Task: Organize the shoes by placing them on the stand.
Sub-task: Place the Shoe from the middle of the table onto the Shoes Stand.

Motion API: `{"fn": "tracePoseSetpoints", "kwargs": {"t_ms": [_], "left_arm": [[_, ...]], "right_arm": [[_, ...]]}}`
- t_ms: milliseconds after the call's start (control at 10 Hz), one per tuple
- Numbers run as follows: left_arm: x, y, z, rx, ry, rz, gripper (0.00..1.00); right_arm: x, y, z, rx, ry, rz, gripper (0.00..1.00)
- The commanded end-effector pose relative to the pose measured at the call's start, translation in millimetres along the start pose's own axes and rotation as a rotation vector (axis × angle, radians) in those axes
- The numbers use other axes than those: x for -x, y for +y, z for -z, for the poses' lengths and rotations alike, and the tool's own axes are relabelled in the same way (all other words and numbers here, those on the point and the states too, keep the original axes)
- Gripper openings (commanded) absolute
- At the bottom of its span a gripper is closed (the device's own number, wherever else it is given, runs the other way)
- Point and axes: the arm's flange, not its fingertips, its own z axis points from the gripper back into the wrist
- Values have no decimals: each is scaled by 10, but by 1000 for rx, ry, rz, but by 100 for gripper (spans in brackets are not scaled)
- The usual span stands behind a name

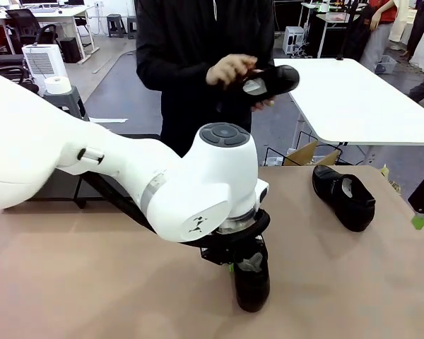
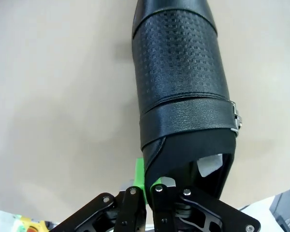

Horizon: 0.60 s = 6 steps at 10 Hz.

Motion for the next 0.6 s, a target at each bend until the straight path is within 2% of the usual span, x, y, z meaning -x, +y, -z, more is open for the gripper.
{"fn": "tracePoseSetpoints", "kwargs": {"t_ms": [0, 100, 200, 500], "left_arm": [[42, 415, -519, 28, -98, 28, 0], [36, 605, -758, 52, -91, 89, 0], [-83, 883, -954, 27, -101, 193, 0], [-395, 1675, -1402, 6, -168, 170, 0]], "right_arm": [[-13, -4, 4, 0, -3, 1, 100], [-13, -4, 4, 0, -3, 1, 100], [-13, -4, 4, 0, -3, 1, 100], [-13, -4, 4, 0, -3, 1, 100]]}}
